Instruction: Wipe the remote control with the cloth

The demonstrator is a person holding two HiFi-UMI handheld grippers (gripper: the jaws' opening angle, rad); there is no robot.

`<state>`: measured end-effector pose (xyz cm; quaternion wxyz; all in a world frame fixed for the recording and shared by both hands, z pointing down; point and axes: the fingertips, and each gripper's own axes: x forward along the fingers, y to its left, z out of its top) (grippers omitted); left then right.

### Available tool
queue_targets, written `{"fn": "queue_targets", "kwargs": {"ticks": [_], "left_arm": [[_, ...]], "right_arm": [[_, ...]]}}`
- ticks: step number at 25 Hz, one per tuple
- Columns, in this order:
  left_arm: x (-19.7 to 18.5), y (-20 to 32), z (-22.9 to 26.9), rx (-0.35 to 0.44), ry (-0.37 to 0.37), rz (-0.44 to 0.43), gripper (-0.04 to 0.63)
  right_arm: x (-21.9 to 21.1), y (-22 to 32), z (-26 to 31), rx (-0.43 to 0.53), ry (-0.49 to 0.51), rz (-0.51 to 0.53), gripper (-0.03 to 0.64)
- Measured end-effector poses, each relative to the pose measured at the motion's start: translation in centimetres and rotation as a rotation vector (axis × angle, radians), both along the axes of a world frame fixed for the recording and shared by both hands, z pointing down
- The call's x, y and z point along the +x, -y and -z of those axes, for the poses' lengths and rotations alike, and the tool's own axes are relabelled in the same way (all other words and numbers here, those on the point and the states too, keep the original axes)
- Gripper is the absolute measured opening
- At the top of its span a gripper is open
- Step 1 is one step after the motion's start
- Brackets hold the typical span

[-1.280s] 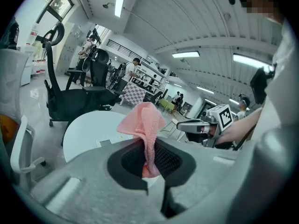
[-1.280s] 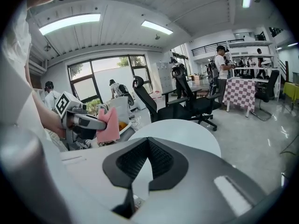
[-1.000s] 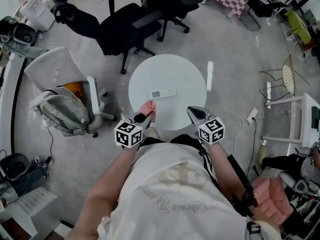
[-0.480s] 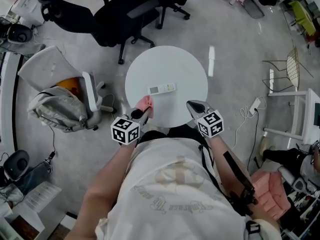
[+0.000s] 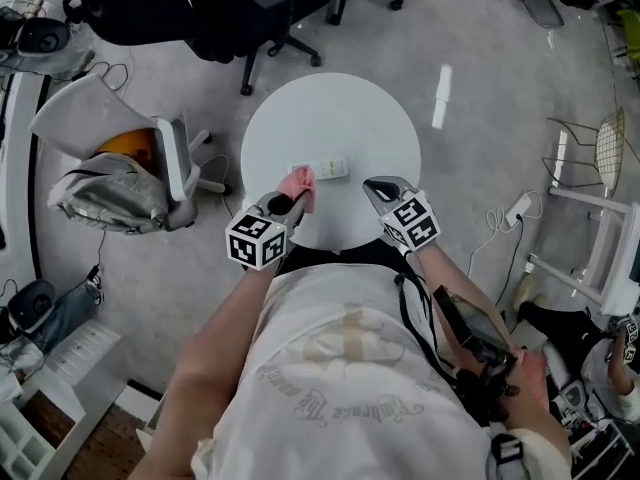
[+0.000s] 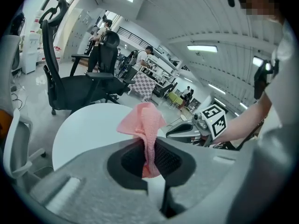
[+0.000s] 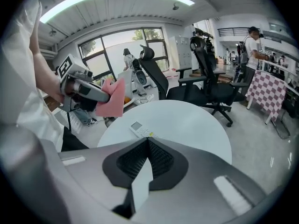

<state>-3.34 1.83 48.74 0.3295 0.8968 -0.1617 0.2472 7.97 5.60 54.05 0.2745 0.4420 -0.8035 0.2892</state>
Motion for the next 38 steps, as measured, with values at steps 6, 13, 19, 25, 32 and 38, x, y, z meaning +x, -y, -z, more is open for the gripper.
{"fn": "queue_targets", "kwargs": {"ticks": [6,13,19,25,32,38], "left_arm": [[1.8,0.2,-2.2,-0.042,0.059,0.029,0.021],[3.0,0.3,-4.5,-0.087,0.113,0.064,0.021],[3.7,0.2,-6.0,-0.129,0.134,0.085,0.021],[4.0,1.0,-7.5,-0.161,0.154,0.115,0.021],[4.8,0.7,-7.7,-0.174,0.160,0.116,0.021],[5.2,1.5,-7.6,-0.186,0.177,0.108,0.021]], "right_arm": [[-0.1,1.1,-2.2,-0.027,-0.060,0.184,0.008],[-1.3,1.8,-4.4,-0.029,-0.125,0.380,0.009],[-1.5,2.5,-6.6,-0.009,-0.217,0.538,0.096],[-2.9,3.4,-8.8,-0.002,-0.238,0.665,0.229],[-4.5,3.7,-9.0,0.037,-0.231,0.712,0.256],[-5.4,3.8,-8.7,0.062,-0.209,0.726,0.242]]}}
